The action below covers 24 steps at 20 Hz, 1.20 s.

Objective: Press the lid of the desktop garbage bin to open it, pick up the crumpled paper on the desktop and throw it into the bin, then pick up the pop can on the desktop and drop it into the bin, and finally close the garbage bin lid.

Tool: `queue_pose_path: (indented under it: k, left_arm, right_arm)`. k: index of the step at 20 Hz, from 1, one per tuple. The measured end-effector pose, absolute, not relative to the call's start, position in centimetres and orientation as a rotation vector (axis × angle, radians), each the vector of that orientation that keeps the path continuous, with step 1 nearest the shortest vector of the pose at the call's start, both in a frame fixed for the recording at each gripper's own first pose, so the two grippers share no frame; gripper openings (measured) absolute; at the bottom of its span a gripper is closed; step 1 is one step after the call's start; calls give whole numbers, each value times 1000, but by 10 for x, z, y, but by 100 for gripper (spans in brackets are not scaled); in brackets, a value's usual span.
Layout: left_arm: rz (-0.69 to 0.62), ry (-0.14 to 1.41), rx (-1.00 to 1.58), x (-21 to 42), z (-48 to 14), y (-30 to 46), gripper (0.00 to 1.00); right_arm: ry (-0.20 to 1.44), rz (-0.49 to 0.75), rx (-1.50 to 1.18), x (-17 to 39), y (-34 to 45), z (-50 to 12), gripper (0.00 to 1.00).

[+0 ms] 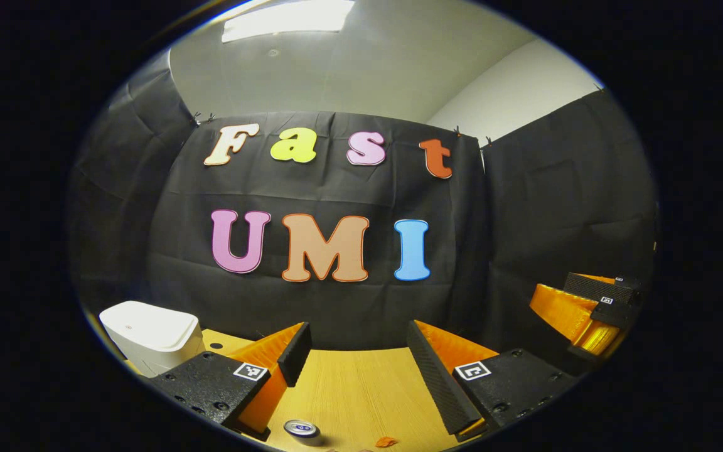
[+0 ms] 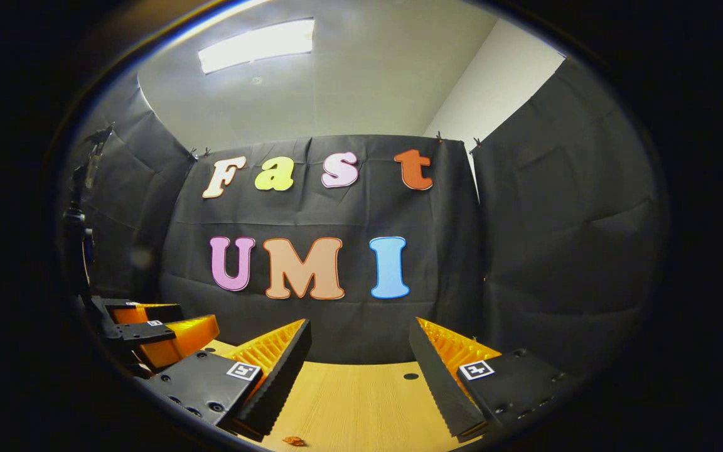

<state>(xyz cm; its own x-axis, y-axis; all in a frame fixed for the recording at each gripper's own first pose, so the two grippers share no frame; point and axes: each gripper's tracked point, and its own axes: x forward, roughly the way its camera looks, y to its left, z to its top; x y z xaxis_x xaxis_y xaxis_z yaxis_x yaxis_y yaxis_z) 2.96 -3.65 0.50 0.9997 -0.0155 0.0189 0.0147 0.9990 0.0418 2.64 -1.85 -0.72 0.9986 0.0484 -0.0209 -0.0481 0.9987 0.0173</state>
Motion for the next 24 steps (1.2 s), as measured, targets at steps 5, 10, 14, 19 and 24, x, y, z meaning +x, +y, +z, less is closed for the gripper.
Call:
queue_pose_path:
  k: [5,10,14,19,24]
  left_arm:
    - [-27,-29,65,35,8,-45,92]
    - [-25,-31,71,37,7,-49,92]
    - [5,-62,87,36,16,-41,92]
    - [27,-66,122,33,18,-34,92]
    - [66,-61,118,32,15,-22,92]
  right_arm:
    - [23,44,24,30,-27,-7,98]
    - [29,40,29,32,-31,-10,98]
    - [28,48,40,33,-31,-11,98]
    - [39,61,63,37,-28,-16,98]
    - [66,87,63,40,-19,-24,98]
